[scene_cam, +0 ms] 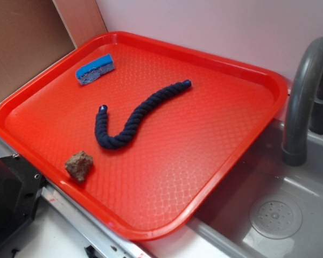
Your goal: Grab the blue rope.
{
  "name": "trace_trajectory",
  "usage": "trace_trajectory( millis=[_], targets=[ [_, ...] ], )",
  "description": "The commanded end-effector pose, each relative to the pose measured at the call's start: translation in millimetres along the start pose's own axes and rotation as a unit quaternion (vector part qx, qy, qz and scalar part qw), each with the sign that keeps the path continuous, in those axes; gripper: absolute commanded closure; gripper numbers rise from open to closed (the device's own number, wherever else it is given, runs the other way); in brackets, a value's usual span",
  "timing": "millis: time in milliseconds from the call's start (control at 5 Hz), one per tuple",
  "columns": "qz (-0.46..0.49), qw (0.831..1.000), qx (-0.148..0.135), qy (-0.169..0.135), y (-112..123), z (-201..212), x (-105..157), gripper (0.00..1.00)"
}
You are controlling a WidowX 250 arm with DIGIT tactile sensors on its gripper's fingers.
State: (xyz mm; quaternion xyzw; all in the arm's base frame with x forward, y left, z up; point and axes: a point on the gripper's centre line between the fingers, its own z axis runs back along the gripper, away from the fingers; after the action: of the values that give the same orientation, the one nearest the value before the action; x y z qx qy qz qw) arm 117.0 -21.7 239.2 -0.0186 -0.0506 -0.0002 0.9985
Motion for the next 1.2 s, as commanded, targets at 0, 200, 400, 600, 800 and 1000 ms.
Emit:
trace_trajectory(
  millis=[0,200,400,600,800,1000],
  targets=[
    [-0.055,0.998,0.015,-0.025,-24,-35,58,0.00],
    [-0.072,0.997,-0.010,-0.023,-42,-67,85,0.00],
    [-0.066,0.996,0.020,-0.057,-49,-117,109,0.00],
    [-0.045,0.997,0.018,-0.051,-44,-151,122,0.00],
    [-0.032,0.997,0.023,-0.060,-38,-175,132,0.00],
    [-0.037,0.998,0.030,-0.042,-38,-197,141,0.00]
  ],
)
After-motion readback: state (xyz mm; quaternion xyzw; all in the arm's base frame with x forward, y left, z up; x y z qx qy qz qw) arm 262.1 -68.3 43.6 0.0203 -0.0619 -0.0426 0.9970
